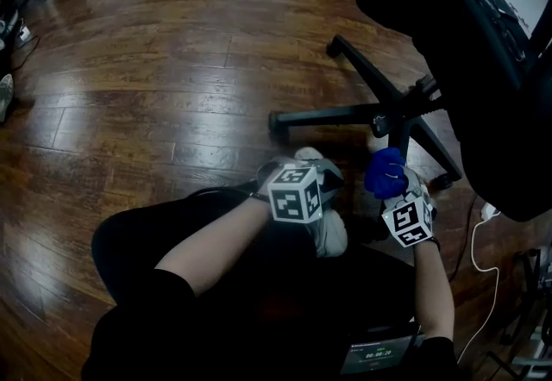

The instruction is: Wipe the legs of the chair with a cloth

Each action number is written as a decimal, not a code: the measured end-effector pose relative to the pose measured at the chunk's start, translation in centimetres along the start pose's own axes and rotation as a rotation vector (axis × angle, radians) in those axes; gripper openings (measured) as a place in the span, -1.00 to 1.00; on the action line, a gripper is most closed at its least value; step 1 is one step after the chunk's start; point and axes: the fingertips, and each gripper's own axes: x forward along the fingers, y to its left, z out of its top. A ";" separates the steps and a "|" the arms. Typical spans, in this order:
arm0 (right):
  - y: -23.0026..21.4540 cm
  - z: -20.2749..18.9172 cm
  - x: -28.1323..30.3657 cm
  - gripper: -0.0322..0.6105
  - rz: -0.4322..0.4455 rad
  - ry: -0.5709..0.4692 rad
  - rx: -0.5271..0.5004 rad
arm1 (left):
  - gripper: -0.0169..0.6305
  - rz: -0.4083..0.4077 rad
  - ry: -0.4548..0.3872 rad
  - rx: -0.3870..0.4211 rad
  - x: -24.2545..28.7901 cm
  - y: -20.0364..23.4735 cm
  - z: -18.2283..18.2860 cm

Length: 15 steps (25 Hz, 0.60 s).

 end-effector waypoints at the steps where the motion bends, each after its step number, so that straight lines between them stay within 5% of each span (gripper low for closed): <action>1: -1.2 0.2 0.7 -0.56 -0.018 0.003 0.009 | -0.94 -0.003 -0.001 -0.001 0.0 0.0 0.0; 8: -7.7 1.2 4.2 -0.56 -0.104 -0.017 0.117 | -0.94 -0.014 -0.003 0.001 -0.1 0.0 0.1; 15: -7.5 1.1 4.1 -0.58 -0.134 0.002 0.116 | -0.94 -0.006 -0.010 -0.004 -0.1 0.1 -0.1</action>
